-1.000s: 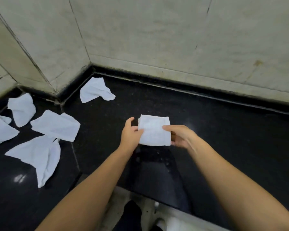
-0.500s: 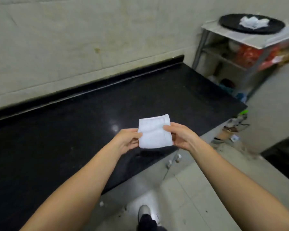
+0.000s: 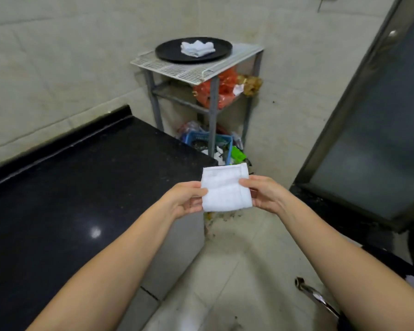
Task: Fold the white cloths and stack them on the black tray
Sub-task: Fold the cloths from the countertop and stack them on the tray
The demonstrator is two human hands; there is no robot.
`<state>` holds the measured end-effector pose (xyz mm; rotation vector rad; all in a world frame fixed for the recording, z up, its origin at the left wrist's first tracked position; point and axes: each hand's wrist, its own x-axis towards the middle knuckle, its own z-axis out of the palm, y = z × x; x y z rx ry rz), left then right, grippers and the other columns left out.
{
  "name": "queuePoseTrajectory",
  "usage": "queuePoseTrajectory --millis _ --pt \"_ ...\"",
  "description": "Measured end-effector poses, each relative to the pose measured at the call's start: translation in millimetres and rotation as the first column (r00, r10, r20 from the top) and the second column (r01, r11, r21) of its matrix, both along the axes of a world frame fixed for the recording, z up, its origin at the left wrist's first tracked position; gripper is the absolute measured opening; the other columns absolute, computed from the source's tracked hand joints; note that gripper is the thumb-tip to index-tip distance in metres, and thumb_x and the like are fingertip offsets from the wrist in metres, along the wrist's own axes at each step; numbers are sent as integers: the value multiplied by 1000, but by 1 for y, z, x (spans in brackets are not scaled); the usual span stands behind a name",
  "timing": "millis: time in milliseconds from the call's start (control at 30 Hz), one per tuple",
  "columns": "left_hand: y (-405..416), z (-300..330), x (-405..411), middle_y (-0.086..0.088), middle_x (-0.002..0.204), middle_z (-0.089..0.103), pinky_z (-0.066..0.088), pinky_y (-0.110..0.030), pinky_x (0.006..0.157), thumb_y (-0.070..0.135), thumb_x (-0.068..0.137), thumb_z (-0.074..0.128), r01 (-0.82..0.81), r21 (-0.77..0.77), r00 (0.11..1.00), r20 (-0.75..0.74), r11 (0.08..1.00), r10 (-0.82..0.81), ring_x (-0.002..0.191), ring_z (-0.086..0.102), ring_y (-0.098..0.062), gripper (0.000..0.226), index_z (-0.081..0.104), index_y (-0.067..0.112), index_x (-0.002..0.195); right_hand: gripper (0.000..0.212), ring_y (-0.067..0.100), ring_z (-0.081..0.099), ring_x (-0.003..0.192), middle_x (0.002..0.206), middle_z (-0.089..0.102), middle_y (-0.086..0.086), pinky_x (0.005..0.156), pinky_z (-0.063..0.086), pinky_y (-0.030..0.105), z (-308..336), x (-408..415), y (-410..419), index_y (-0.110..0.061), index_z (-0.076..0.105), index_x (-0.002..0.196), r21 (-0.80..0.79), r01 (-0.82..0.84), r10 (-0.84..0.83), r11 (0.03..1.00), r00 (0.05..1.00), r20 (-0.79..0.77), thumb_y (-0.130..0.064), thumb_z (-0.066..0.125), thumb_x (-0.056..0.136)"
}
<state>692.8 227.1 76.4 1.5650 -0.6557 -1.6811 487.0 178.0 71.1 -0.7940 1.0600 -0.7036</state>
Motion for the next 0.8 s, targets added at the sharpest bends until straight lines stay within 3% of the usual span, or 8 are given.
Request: queuePoseTrajectory --millis 133,200,267,400,500,600,667,800 --pt "-73 23 -58 6 65 69 53 -28 67 1 87 59 -1 -38 999 -41 999 -1 52 63 -5 21 60 17 101 11 16 72 64 74 75 7 56 60 31 26 -58 -74 -3 64 95 -32 13 -12 999 1000 9 0 54 90" --pt "-112 35 -71 5 72 70 56 -25 61 1 88 58 -12 -62 999 -44 998 9 57 66 -7 20 60 17 100 17 21 70 76 90 72 11 63 60 34 38 -71 -111 -2 62 106 -55 23 -23 998 1000 6 -3 58 89" --pt "-150 49 -77 6 66 71 56 -22 56 1 89 56 -23 -99 999 -28 995 21 56 67 -6 18 60 18 92 20 21 69 79 96 69 12 65 60 35 48 -77 -149 -3 62 108 -83 29 -29 996 1000 4 -5 61 88" --pt "-229 74 -70 5 71 71 57 -25 61 0 89 55 -18 -200 1000 -20 980 15 61 68 -9 18 61 17 89 8 13 70 61 71 73 4 59 60 32 73 -73 -235 -7 63 90 -153 -31 32 988 999 -1 -1 58 89" --pt "-289 95 -51 4 67 72 58 -25 54 3 88 56 -64 -249 997 -62 966 50 58 69 -9 19 60 21 81 10 10 70 64 77 73 2 62 59 29 102 -57 -311 -10 64 91 -265 -133 121 955 991 -59 -2 58 88" --pt "-349 117 -30 0 84 70 58 -33 72 11 89 57 -109 -276 994 -58 955 97 76 68 -15 11 61 21 93 12 14 69 74 91 70 5 63 60 28 130 -34 -383 -11 65 96 -335 -214 183 918 975 -123 -4 61 87" --pt "-385 133 -18 -2 88 66 54 -36 79 12 90 58 -147 -313 989 -46 938 139 79 63 -16 8 61 19 90 10 17 65 71 85 70 5 60 54 27 147 -17 -424 -11 66 92 -384 -268 220 884 962 -164 -4 60 88" --pt "-442 154 2 -3 86 64 58 -29 64 8 89 59 -240 -334 967 3 912 255 72 60 -15 8 61 16 90 7 12 63 64 81 67 4 55 51 25 168 16 -497 -14 62 88 -459 -327 221 826 937 -270 -7 63 87"
